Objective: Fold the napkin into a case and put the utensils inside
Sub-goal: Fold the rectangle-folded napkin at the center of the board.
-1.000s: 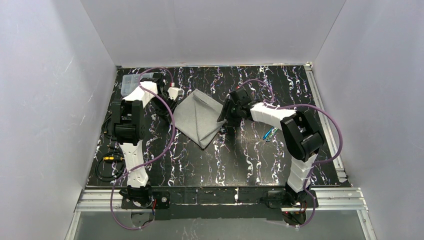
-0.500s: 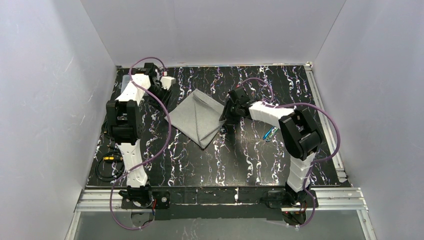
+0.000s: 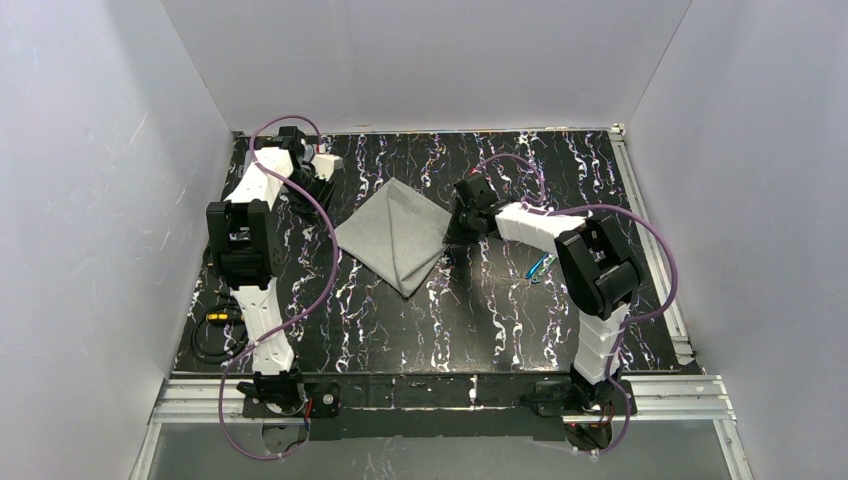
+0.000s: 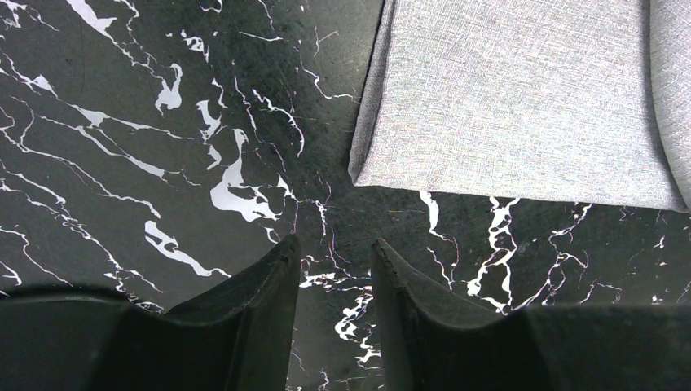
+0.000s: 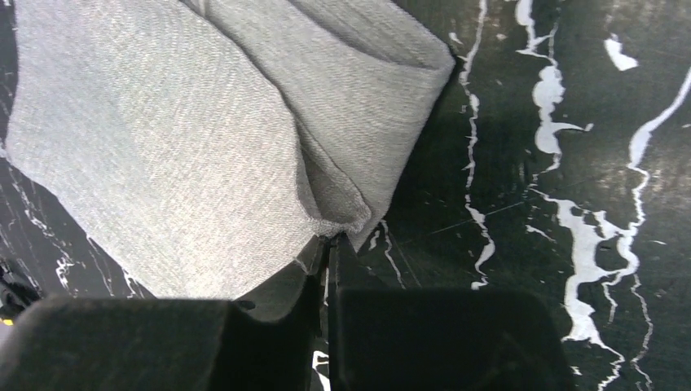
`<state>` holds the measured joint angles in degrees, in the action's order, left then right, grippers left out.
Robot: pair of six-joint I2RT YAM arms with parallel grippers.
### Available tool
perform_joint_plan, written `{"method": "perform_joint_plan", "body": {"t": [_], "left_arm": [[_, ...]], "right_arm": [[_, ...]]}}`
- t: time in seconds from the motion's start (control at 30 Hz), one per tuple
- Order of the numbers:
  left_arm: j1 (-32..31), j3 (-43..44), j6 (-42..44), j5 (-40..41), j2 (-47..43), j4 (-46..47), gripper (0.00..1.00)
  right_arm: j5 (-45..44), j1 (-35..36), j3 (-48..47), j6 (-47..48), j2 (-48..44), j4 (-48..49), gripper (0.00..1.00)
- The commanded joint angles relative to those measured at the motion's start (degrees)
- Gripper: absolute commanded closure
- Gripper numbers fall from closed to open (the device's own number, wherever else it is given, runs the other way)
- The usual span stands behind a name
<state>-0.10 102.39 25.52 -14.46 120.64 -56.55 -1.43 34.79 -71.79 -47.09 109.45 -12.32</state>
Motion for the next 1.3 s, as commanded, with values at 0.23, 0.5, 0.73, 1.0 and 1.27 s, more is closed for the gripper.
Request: {"method": "perform_joint_plan", "body": {"t": [0.23,0.5,0.73,1.0,1.27], "left_arm": [[0.01,1.23,0.15,-1.17,-2.36,-1.91,0.64],[0.01,1.76,-0.6,-0.19,-1.9,-1.54,0.65],[0.01,1.72,-0.83,-0.05,-1.73,-1.37,0.65],[0.01,1.7,-0.83,-0.14,-1.55,-1.28,0.65],[1.85,0.71,-0.08,-0.07,-1.94,-1.32,0.65]], "right_arm": [[3.63,6.3,-6.21,0.24,-2.83,7.62,0.89],[11.5,11.2,-11.9,-1.43,3.8,16.56,0.88],[15.32,12.75,-19.91,-2.56,11.59,18.51,0.85],[17.82,14.33,-28.73,-4.37,21.21,18.86,0.84],[19.48,15.52,-34.26,-5.68,26.34,19.7,0.64]]}}
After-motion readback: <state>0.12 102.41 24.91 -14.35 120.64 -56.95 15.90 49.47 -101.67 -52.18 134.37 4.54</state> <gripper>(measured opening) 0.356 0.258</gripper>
